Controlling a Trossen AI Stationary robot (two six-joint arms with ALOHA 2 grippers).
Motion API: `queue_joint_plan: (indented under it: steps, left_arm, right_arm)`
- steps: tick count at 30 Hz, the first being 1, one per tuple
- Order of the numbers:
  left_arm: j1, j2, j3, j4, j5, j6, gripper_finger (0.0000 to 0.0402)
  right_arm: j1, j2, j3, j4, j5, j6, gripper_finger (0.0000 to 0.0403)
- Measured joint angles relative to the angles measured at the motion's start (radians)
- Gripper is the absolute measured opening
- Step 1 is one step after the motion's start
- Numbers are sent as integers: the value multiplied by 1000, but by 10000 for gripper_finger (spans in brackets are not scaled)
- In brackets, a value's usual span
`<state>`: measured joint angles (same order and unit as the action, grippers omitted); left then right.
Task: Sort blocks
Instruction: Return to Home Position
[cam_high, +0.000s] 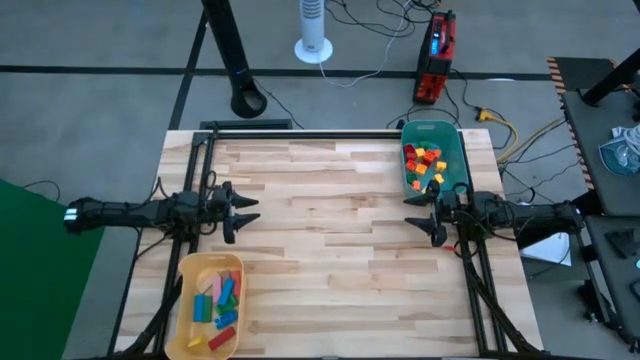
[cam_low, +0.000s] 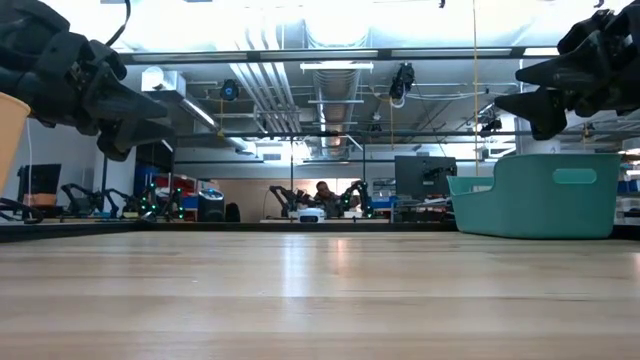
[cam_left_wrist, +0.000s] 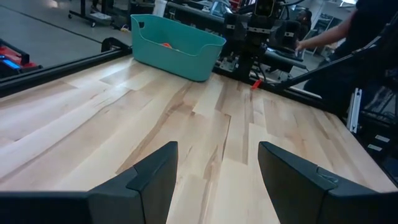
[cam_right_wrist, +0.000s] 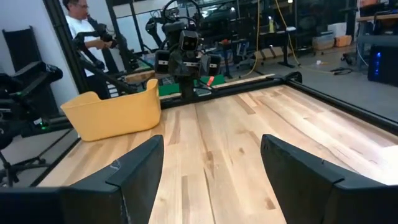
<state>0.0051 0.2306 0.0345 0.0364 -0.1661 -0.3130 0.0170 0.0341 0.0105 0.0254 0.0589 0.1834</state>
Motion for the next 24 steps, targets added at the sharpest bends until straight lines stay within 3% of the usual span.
queue_joint_plan:
  steps: [24]
  left_arm:
    - [0,4,0,0,0,0,210]
  right_arm:
    - [0,0,0,1,0,0,313]
